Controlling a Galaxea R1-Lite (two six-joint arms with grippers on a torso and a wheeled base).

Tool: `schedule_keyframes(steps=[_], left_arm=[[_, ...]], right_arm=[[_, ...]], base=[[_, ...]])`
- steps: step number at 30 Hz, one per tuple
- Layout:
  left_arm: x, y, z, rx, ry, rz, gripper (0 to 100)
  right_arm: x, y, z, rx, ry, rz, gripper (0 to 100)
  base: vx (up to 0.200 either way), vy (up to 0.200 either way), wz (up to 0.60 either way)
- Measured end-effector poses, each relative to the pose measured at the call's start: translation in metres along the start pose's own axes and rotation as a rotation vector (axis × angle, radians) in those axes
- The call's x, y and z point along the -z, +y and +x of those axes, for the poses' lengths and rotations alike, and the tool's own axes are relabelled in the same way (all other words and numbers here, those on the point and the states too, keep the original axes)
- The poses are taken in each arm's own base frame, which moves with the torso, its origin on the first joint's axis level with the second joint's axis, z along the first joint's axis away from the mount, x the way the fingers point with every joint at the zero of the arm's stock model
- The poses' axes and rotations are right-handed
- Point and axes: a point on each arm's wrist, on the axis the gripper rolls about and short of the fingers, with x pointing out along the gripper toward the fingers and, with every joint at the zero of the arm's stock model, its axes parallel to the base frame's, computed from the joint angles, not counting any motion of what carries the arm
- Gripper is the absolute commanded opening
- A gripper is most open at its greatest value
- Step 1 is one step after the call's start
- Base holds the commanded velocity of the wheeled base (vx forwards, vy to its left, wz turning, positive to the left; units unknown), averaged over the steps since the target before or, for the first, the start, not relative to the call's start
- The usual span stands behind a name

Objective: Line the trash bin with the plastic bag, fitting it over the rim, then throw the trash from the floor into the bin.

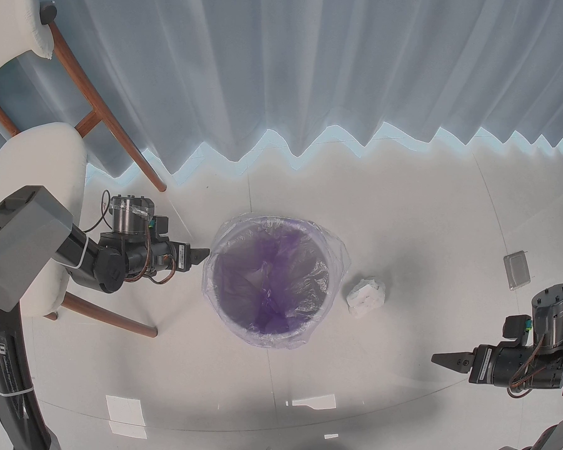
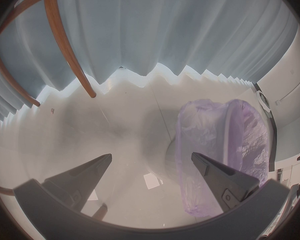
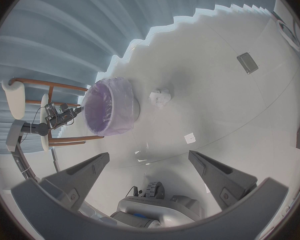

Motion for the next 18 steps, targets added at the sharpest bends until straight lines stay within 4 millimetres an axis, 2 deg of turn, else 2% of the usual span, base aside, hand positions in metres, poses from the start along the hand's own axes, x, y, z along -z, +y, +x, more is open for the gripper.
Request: schedule_keyframes(steps=[18], left_arm=[[0.013, -0.01, 0.039, 0.008, 0.015, 0.006, 100]], right_arm=[[0.002, -0.002, 0.0, 0.005, 0.006, 0.001, 100]], base=[[0.0, 0.0, 0.0]])
